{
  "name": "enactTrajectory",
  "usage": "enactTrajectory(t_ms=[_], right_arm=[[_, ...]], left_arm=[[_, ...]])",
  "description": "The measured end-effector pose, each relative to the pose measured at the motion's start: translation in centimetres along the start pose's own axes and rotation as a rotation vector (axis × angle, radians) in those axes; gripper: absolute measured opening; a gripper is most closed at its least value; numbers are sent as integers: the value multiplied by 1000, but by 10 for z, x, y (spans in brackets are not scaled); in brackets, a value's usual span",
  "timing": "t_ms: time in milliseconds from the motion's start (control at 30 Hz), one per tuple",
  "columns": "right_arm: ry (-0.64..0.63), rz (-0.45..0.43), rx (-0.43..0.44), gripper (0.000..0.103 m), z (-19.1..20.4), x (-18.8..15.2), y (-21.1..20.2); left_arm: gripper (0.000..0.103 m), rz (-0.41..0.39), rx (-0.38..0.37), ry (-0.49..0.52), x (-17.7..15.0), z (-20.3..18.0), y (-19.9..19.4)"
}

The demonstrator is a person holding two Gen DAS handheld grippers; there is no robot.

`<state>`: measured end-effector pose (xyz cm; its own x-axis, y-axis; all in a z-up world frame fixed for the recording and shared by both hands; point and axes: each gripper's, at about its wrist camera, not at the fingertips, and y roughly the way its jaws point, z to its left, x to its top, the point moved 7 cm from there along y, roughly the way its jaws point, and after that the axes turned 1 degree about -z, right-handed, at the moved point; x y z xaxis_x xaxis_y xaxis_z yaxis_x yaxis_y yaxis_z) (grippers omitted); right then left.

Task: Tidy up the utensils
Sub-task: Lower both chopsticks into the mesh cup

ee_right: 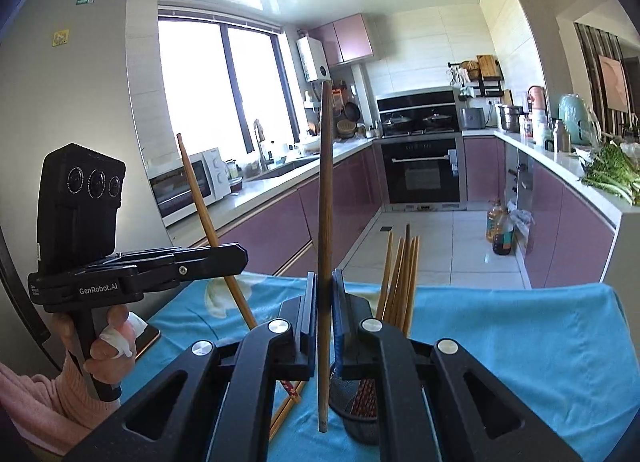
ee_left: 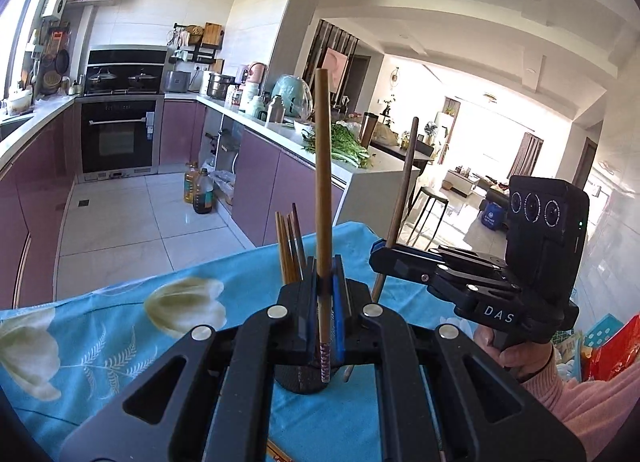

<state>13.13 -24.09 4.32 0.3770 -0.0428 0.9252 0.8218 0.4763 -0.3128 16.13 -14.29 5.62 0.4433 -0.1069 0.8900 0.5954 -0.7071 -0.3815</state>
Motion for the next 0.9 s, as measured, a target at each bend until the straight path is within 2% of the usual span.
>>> enactTrajectory(t_ms=[167,300,767,900], right_arm=[[-6,-17,-18,6,-7,9,5],[-20,-11,-55,6,-15,7,14],[51,180,-68,6,-38,-44,54],[61,200,-80,6,-40,-51,58]], left_arm=[[7,-5,10,7,10,-4,15],[7,32,26,25,3,-6,32],[7,229,42,60,-54,-10,81],[7,272,47,66,-65,-10,94]])
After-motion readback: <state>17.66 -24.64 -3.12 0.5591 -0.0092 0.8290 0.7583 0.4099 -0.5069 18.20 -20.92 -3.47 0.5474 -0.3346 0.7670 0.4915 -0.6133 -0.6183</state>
